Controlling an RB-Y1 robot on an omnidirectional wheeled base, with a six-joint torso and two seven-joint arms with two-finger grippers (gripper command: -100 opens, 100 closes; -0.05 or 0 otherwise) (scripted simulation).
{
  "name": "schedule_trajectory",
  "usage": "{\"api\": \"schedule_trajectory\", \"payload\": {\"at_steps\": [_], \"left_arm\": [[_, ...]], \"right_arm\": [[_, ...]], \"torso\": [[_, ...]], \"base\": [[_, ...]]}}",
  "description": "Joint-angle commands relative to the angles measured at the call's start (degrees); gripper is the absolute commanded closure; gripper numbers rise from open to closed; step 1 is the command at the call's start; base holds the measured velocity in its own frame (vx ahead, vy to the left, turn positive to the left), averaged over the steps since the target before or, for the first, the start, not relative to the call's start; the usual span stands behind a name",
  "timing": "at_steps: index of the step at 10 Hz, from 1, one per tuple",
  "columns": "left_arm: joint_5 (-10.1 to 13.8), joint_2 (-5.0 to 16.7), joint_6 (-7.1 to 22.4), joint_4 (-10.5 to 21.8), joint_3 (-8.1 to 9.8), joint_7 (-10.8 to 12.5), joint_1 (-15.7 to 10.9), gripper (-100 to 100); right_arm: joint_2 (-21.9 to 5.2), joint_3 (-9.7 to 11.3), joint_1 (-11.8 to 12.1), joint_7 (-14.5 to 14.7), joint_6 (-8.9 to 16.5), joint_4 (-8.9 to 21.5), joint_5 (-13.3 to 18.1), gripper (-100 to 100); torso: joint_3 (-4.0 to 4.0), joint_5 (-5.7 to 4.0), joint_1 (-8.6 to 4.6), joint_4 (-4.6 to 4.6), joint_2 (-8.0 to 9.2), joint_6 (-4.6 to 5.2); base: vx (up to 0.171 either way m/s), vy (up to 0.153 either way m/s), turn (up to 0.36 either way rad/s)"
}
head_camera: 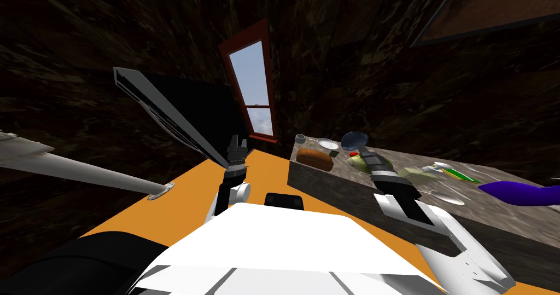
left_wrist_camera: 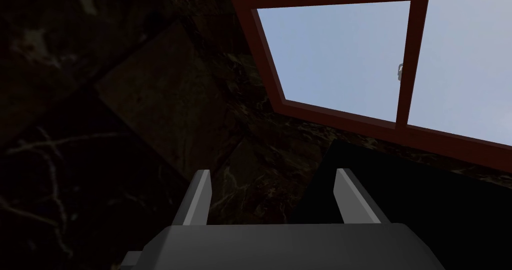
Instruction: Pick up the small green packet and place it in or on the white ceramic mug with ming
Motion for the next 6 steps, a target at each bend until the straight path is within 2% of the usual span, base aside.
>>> {"api": "schedule_trajectory", "payload": {"at_steps": [1,3,6], "left_arm": [[0.0,0.0,0.0,0.0,0.0,0.0,0.0,0],[0.0,0.0,0.0,0.0,0.0,0.0,0.0,0],[0.0,0.0,0.0,0.0,0.0,0.0,0.0,0]], "right_arm": [[-0.9,-1.1,0.2,2.1,1.2,2.2,2.0,-100],[-2.5,-2.0,-0.5,4.4,2.8,5.7,4.4,-100],[-4.4,-2.2,-1.5,7.9,4.9,11.0,8.1,-100]], "torso": [[0.0,0.0,0.0,0.0,0.0,0.0],[0.0,-0.01,-0.03,0.0,0.0,0.0],[-0.03,-0.02,-0.09,-0.01,-0.05,0.01]], "base": [[0.001,0.036,0.077],[0.004,0.032,0.097],[0.017,0.019,0.099]]}}
